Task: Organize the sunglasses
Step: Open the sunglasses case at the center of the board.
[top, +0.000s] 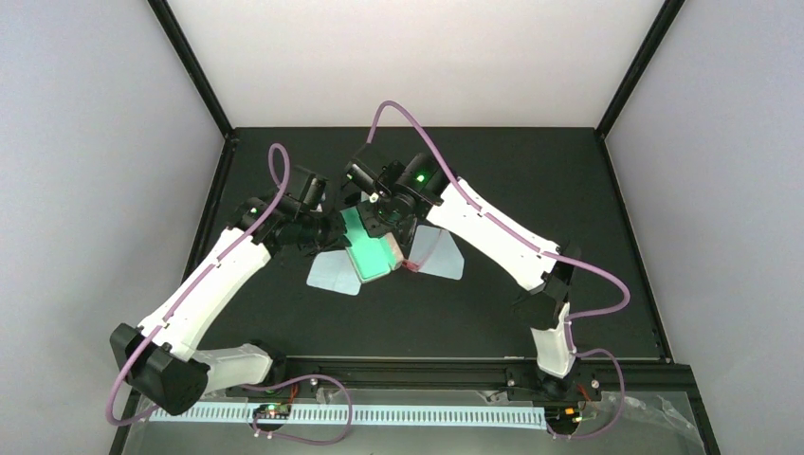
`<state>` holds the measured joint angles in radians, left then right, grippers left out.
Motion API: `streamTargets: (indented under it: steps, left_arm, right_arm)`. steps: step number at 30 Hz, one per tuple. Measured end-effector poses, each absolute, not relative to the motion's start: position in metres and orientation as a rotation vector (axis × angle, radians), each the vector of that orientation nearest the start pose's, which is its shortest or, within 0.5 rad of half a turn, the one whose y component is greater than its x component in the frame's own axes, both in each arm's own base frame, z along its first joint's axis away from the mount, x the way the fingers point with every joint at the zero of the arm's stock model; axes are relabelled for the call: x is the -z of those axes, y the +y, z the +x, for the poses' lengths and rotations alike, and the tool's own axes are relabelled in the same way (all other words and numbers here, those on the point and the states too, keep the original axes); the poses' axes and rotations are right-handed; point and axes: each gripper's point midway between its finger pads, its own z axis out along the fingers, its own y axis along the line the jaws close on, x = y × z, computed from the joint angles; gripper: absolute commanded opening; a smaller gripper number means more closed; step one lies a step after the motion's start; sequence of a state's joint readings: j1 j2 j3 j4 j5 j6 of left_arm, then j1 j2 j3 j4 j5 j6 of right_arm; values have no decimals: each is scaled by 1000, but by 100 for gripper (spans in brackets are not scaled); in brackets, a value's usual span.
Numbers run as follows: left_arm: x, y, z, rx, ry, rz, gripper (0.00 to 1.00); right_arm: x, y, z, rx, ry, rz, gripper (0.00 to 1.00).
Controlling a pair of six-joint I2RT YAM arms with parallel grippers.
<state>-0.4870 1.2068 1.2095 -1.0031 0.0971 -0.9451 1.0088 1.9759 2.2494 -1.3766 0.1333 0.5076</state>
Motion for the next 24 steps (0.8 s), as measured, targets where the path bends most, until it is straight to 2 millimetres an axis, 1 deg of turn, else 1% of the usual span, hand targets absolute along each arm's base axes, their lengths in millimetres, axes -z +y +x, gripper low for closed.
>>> streamTargets:
  steps: [2, 6, 9, 11, 14, 18, 21, 24]
  left_arm:
    - [-215, -157, 261, 626, 2641, -574, 14]
    - [-220, -162, 262, 665, 2624, -552, 29]
    - [-223, -162, 262, 676, 2609, -530, 39]
    - [-225, -161, 260, 680, 2599, -517, 48]
    - [-228, -159, 258, 685, 2579, -500, 65]
    - [-237, -151, 255, 667, 2533, -471, 83]
    - [-243, -140, 251, 634, 2481, -446, 92]
    - [-245, -126, 246, 572, 2438, -407, 98]
  right_arm:
    - [-262, 371, 262, -303, 2619, -624, 10]
    - [-258, 369, 264, -275, 2620, -621, 5]
    - [-250, 365, 263, -244, 2633, -626, 3]
    - [-243, 362, 263, -214, 2643, -628, 1]
    - [-233, 355, 264, -161, 2654, -634, 1]
    - [-227, 345, 267, -120, 2657, -631, 1]
    - [-226, 333, 272, -107, 2651, -620, 1]
    - [-229, 315, 282, -97, 2636, -601, 1]
